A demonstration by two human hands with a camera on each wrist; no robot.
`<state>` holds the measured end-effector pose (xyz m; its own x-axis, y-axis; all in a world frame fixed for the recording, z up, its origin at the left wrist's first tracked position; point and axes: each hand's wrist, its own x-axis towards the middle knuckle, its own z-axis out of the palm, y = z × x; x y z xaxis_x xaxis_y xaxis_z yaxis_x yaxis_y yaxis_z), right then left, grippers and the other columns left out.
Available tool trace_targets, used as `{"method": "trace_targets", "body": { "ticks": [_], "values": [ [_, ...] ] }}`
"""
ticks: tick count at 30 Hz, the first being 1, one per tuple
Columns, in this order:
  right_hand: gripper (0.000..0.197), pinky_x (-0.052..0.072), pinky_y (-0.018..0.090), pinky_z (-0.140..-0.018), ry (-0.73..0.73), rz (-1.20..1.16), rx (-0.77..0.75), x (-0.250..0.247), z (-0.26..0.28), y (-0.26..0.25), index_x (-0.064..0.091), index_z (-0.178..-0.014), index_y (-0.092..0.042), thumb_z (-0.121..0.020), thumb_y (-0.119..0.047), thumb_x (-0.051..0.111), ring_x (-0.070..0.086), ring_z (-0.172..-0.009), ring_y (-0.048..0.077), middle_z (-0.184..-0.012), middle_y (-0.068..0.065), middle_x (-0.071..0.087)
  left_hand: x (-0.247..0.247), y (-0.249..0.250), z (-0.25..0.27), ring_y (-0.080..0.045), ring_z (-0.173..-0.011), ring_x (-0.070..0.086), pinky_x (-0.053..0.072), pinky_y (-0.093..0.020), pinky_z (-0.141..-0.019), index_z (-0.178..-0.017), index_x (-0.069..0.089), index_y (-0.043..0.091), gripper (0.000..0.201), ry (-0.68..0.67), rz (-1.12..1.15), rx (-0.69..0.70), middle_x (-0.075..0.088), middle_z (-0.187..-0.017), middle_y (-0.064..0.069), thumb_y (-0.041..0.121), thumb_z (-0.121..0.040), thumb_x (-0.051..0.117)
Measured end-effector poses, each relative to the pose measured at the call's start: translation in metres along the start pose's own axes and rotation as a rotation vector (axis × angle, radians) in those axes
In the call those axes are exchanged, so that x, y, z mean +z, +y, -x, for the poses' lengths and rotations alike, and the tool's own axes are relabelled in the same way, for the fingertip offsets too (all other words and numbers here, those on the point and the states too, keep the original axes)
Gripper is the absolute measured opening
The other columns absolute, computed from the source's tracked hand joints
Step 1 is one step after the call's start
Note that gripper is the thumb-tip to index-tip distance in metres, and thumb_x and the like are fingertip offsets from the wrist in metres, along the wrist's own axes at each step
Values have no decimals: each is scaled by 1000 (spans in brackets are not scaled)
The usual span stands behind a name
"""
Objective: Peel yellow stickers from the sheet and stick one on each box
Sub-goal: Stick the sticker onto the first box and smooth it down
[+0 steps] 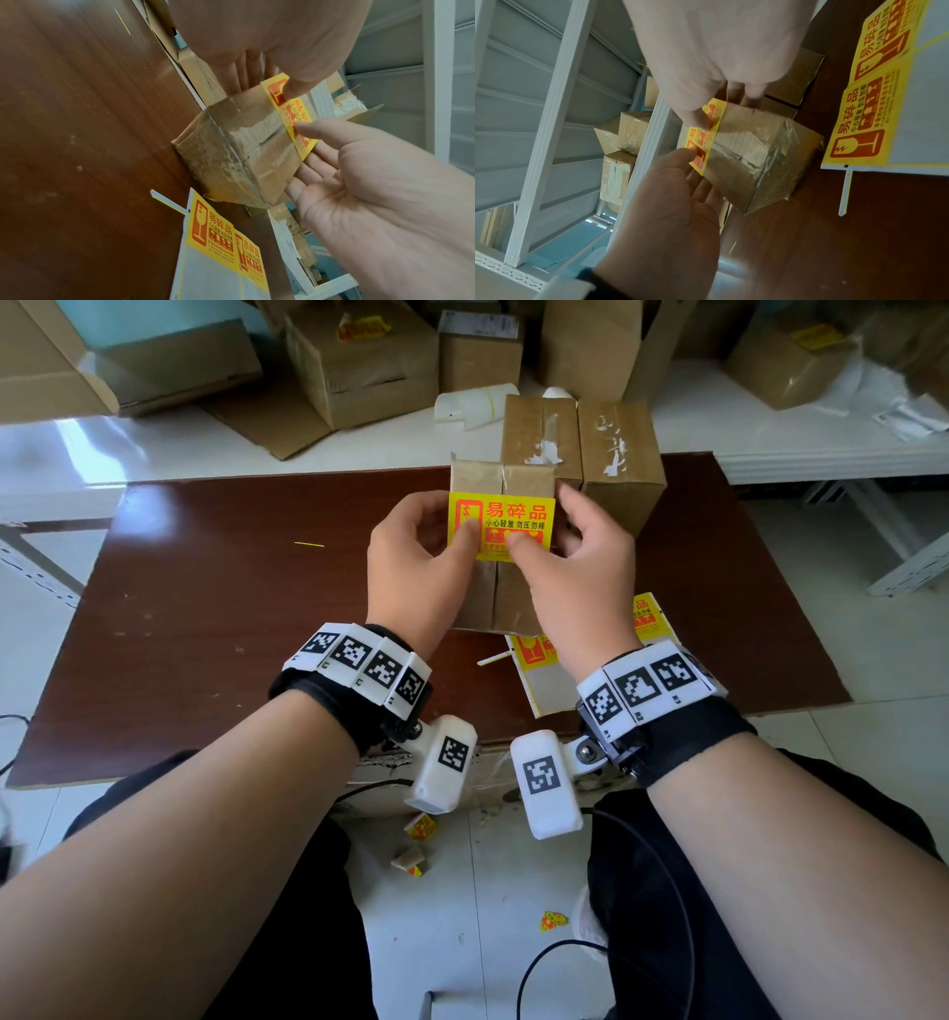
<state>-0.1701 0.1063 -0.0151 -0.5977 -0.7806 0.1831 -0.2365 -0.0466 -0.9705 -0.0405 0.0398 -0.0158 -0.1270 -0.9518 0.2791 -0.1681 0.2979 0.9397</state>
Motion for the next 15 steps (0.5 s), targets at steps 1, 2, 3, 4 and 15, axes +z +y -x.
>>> {"method": "trace_targets", "body": {
  "ticks": [1,2,3,4,15],
  "values": [
    [54,62,41,-108,2,2,-7,0,0,0,68,-148,-13,-94,-13,72,76,-118,5,-124,-8,81,1,0,0,3,-91,73,58,-19,-84,-115,76,11,21,3,6,-3,78,-101,10,13,-96,68],
    [50,61,40,-109,3,1,-12,-1,0,-1,70,-146,-13,-96,-11,66,76,-118,5,-125,-8,81,1,0,0,3,-90,72,57,-18,-83,-114,76,11,23,6,20,-11,78,-100,9,11,-95,64],
    [49,61,39,-110,8,-4,-11,-1,0,-1,71,-145,-14,-98,-9,60,75,-119,5,-127,-7,81,1,-1,0,-1,-91,73,58,-21,-84,-114,77,12,26,8,37,-23,78,-99,8,10,-94,59],
    [50,60,38,-111,18,-9,-2,-1,0,-1,71,-146,-15,-100,-7,55,74,-121,5,-130,-7,79,1,-2,-1,-5,-92,73,59,-25,-85,-113,77,12,30,7,49,-36,79,-99,6,9,-92,56],
    [71,61,39,-110,1,13,5,3,0,1,61,-155,-14,-90,-29,81,73,-127,6,-135,-5,78,2,0,2,-3,-96,75,60,-21,-85,-120,73,11,26,-22,50,-22,79,-105,7,18,-95,72]
  ]
}}
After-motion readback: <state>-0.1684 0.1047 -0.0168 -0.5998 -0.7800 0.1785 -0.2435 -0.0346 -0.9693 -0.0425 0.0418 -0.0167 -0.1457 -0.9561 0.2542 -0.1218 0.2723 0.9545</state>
